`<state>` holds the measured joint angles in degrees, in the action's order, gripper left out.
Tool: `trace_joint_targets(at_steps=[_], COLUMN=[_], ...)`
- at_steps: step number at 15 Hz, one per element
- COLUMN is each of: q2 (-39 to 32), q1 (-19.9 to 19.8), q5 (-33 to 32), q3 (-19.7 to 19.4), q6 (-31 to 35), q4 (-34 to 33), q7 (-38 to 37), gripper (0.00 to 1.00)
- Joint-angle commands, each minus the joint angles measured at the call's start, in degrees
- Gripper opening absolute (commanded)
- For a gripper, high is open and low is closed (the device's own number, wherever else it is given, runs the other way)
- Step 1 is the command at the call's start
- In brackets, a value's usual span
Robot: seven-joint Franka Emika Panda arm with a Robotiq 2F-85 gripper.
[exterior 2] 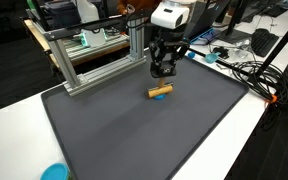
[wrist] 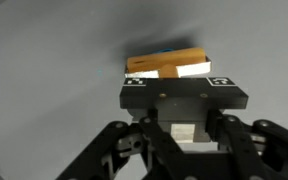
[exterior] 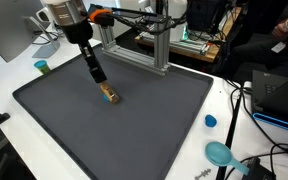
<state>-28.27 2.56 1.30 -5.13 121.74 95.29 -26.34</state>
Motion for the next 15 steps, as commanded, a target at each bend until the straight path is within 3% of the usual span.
trace_joint_targets(at_steps=[1,2,3,5,6,9,15], q2=[-3.8,-3.5,-0.1,-0.1,-0.1,-0.8,-1.9], q1=[-0.8,-1.5,-0.3,-0.6,-0.6,0.2,0.2], q5=[-1.6,0.2,0.0,0.1,0.1,-2.2,-3.2], q3=[0.1,0.7,0.3,0.5,0.5,0.1,0.3], q6=[3.2,2.5,-0.2,-0.2,-0.2,5.1,7.7], q4=[-1.5,-1.6,-0.2,-0.2,-0.2,-0.2,-0.9], q7=[5.6,7.0,3.9,5.0,5.3,5.4,6.1], gripper=[0.22,0.22,0.47,0.47,0.22,0.22,0.22])
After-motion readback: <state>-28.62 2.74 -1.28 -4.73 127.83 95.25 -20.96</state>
